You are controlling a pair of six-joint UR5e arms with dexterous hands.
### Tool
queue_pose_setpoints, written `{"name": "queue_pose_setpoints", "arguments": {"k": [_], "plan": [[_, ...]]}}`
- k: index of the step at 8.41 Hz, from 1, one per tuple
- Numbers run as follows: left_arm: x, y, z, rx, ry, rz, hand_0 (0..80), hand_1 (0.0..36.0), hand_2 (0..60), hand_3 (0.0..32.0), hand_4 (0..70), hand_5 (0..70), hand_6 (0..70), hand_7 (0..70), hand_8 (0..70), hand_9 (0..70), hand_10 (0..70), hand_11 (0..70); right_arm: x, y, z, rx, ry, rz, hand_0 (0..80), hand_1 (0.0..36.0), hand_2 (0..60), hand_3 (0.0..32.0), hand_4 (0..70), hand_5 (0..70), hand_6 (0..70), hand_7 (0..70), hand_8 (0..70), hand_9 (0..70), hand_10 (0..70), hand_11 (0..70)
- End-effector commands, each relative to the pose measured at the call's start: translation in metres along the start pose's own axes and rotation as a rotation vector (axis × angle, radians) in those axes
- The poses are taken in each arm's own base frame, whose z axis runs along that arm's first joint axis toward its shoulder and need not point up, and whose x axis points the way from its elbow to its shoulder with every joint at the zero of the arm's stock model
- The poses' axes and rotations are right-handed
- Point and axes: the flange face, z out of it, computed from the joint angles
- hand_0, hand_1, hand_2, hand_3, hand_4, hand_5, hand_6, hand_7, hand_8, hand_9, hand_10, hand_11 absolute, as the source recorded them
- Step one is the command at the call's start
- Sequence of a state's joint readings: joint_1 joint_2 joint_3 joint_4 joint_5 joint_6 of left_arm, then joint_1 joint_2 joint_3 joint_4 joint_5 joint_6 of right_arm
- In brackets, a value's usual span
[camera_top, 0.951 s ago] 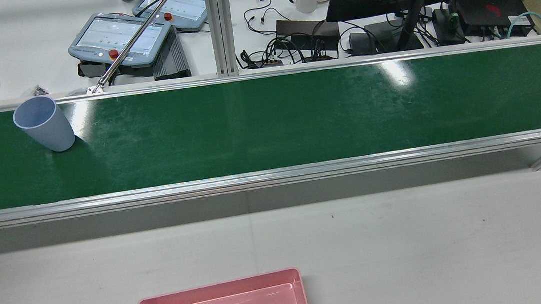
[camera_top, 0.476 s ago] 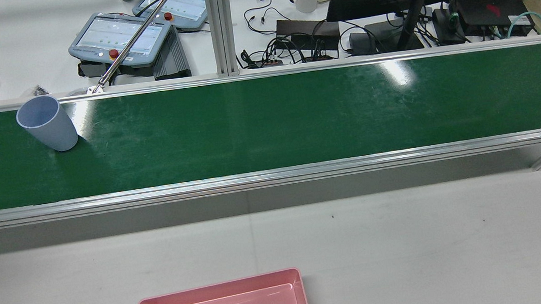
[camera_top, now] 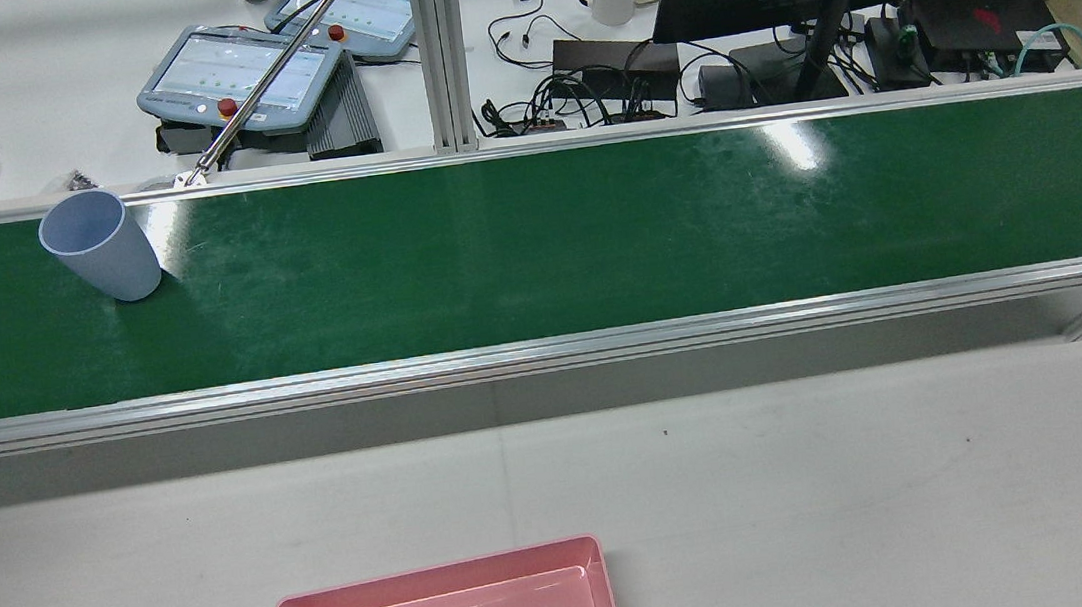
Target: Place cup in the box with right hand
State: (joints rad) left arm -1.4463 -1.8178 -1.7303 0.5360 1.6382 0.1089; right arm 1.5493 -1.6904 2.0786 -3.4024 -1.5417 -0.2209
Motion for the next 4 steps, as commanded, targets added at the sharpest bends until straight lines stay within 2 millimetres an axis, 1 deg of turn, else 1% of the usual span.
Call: {"name": "queue_pose_setpoints", "arguments": {"k": [1,4], "plan": [[0.0001,-0.0001,-0.0001,0.001,0.0,0.0,0.0,0.0,0.0,0.0,0.0,0.0,0.0,0.0,0.0,0.0,0.0,0.0,0.0,0.0,0.0,0.0,0.0,0.0,80.0,36.0,15.7,0.0,13.3,19.5,18.4,63.2,36.2,45.5,27.4,43.1],[0.0002,-0.0001,-0.0001,0.001,0.002,0.0,0.0,0.0,0.0,0.0,0.0,0.0,0.0,0.0,0.0,0.0,0.0,0.0,0.0,0.0,0.0,0.0,0.0,0.0,80.0,36.0,16.8,0.0,14.5,19.6,18.7,64.7,36.5,46.1,27.9,43.8]]}}
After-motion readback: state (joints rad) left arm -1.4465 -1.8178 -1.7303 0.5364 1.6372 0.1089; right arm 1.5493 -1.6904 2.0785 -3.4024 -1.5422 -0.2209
